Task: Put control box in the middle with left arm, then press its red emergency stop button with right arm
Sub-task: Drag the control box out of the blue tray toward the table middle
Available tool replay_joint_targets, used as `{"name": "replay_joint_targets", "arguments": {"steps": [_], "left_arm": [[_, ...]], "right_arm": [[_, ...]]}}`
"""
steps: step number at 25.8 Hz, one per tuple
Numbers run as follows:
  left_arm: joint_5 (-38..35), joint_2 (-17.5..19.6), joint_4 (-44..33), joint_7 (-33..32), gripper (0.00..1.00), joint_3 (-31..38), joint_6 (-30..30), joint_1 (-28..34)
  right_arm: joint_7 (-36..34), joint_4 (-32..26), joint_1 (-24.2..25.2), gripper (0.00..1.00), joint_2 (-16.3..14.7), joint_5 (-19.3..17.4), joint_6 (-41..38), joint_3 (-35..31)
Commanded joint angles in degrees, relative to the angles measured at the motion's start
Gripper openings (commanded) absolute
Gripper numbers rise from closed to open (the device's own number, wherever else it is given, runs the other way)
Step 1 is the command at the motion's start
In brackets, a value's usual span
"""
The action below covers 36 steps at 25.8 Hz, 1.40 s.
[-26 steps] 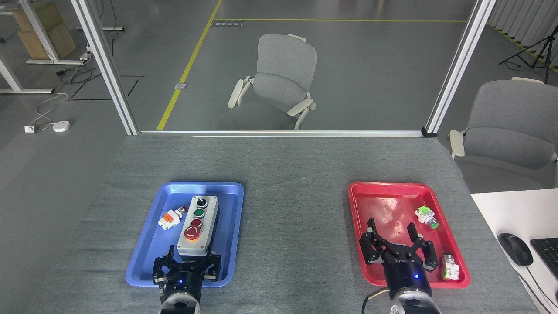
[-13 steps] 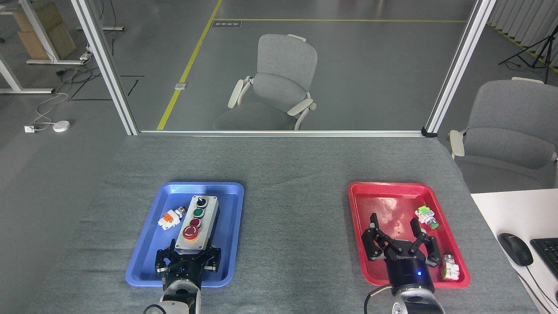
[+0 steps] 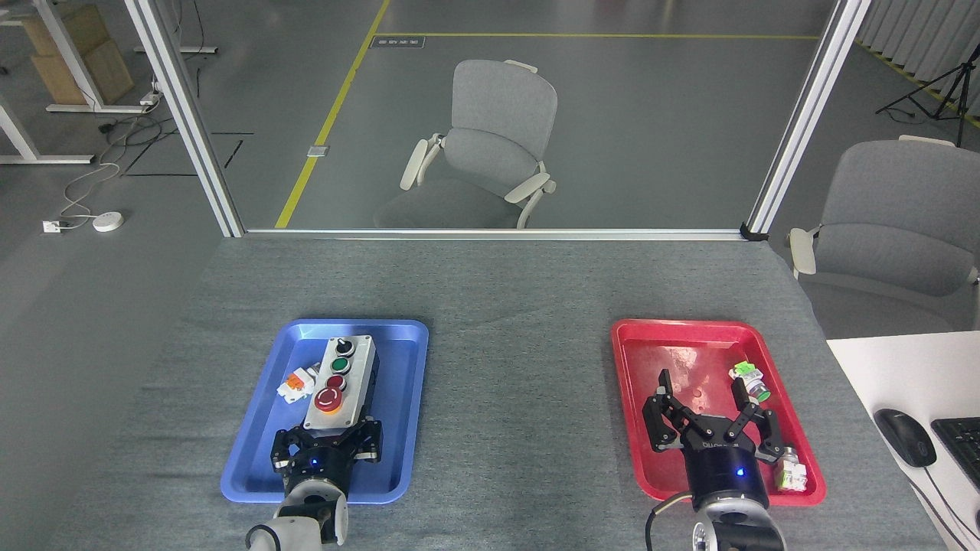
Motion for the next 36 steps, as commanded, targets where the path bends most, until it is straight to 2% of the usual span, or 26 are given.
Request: {"name": "replay_joint_targets", "arguments": {"steps": [1,7,11,13,16,20,26,31,36], "left_arm": [[5.74,1.99,-4.49,0.18,0.00,-0.10,-1.30,0.47],[10.92,1.11,-13.99,0.18,0.00,-0.45,-2.27,3.28],[9.16,-6.53,-16.62,0.27,0.00,-1.42,-2.09,5.75],[8.64,-6.62,-17.06,0.45,0.00,-5.20,0.37,6.01],[8.64,-6.62,-17.24,0.89,0.00,-10.74,3.62,5.75],[8.46,-6.71,-15.92,1.59,0.00,-15.13,4.68,4.08],[8.37,-6.71,-7.84,4.66,0.00,-25.94,9.77,0.91],[8.29,-6.71,-2.21,6.51,0.00,-31.21,11.88,-1.02],[8.29,-6.71,-0.10,8.80,0.00,-36.58,14.70,-2.25]], "right_arm": [[0.66,0.24,-0.02,0.99,0.14,1.74,0.53,1.12],[0.22,0.24,1.12,0.99,0.23,2.09,-0.26,1.12],[-1.27,0.41,3.23,0.99,1.10,2.00,-2.63,-1.78],[-2.15,0.41,5.69,0.99,1.46,2.00,-3.24,-4.16],[-3.12,0.68,6.40,0.99,1.37,1.83,-5.44,-6.18],[-3.21,0.85,6.40,0.99,1.37,1.74,-5.79,-6.53],[-3.12,0.15,6.22,0.99,1.81,1.65,-5.88,-6.97],[-3.03,-0.64,5.34,0.99,1.54,1.65,-5.88,-6.44],[-3.21,-0.55,5.70,0.99,0.84,1.39,-5.79,-6.18]]}}
